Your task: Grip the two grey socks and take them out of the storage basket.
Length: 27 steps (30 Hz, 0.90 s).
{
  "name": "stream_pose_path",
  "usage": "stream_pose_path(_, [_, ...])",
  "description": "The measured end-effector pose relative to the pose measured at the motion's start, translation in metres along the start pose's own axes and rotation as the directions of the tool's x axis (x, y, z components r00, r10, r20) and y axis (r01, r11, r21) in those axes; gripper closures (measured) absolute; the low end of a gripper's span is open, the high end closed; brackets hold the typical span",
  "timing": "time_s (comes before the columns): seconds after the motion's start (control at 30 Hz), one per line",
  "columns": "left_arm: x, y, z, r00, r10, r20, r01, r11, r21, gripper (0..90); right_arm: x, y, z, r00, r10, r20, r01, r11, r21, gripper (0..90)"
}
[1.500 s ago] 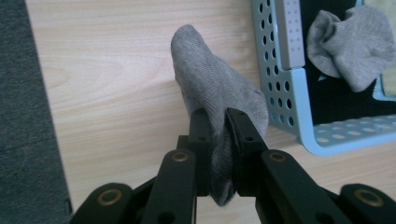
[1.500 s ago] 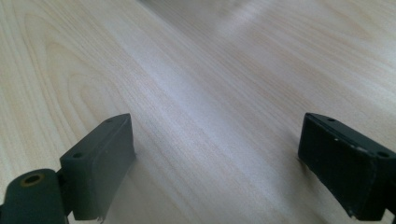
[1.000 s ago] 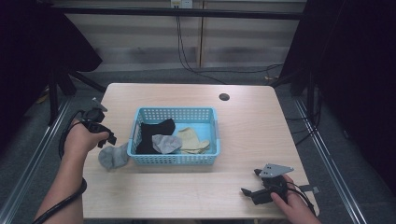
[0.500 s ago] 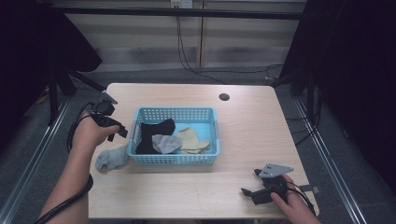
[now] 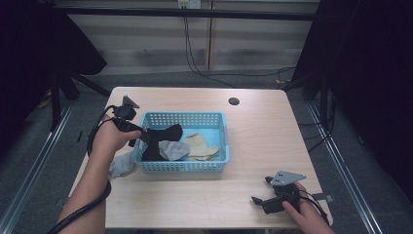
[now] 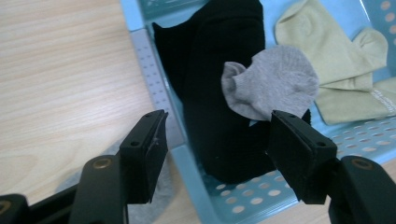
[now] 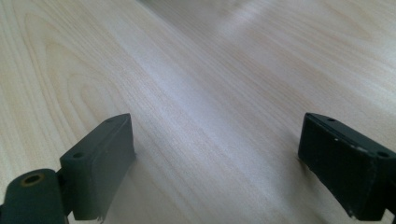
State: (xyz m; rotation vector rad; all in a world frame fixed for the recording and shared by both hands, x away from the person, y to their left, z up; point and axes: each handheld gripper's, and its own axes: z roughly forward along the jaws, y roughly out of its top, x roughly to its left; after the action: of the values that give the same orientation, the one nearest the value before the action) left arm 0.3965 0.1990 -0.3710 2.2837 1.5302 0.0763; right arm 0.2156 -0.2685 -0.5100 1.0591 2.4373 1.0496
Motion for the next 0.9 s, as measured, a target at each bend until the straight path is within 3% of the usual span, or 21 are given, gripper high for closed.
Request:
stream_pose_path(0.63, [-0.035, 0.013, 0.039, 0.9982, 0.03, 0.053, -0.033, 0.9985, 0.044, 37.8, 0.0, 0.0, 0.0, 1.0, -0.002, 0.003, 0.002, 1.0, -0.002, 10.3])
stream_pose_path(0.9, [-0.038, 0.013, 0.057, 0.9973, 0.016, 0.071, -0.02, 0.9985, 0.05, 38.2, 0.0, 0.0, 0.0, 1.0, -0.005, 0.003, 0.005, 1.0, -0.003, 10.3])
